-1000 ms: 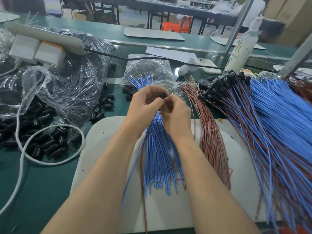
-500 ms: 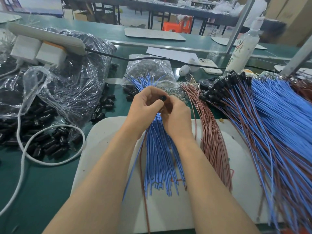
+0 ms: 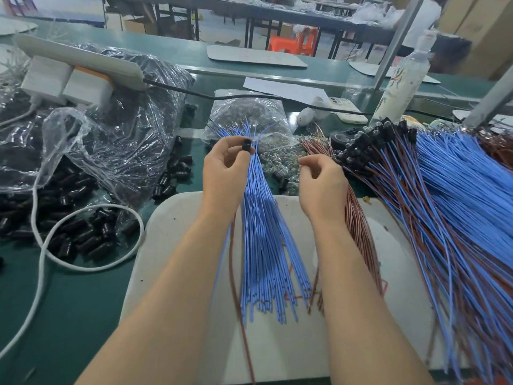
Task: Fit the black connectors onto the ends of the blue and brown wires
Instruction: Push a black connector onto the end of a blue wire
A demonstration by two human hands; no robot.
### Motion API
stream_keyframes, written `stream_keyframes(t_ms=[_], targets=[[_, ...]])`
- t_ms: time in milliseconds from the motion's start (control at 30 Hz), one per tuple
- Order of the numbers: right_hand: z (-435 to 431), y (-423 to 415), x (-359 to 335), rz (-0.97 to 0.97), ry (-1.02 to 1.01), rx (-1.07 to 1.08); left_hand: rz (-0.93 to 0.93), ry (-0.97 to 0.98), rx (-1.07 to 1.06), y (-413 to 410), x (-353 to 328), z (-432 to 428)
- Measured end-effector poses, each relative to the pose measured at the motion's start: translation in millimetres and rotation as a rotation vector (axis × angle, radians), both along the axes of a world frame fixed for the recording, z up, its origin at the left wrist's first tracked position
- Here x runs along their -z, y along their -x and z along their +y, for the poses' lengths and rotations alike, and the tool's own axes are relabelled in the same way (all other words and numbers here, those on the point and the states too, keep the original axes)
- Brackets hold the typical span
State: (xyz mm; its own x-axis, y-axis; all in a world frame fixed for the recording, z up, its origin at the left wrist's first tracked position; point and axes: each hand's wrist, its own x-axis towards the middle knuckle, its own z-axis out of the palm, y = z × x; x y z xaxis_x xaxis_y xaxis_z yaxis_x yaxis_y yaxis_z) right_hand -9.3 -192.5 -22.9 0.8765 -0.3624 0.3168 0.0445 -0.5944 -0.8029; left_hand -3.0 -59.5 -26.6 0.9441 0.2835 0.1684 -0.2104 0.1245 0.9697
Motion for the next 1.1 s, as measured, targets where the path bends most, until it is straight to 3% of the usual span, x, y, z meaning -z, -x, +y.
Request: stream_keyframes(t_ms=[200, 367, 533, 733, 967, 1100], targets=[[17, -5, 7, 0.076, 0.310, -0.094, 0.005, -0.016, -0.019, 0, 2, -2], [31, -31, -1, 0.335, 0.605, -0.081, 0.010, 0.017, -0.030, -2, 4, -2], [38, -49, 5, 0.398, 0.579, -0.083, 0.036, 0.034, -0.030, -3, 5, -3], [32, -48, 16, 0.287, 0.535, -0.012, 0.057, 0.049, -0.009, -1, 3, -3], [22, -50, 12, 0.336, 0.573, -0.018, 0.058, 0.031, -0.008, -1, 4, -2], [18, -48, 12, 0.310, 0.491, -0.018, 0.058, 0.026, -0.009, -1, 4, -2]])
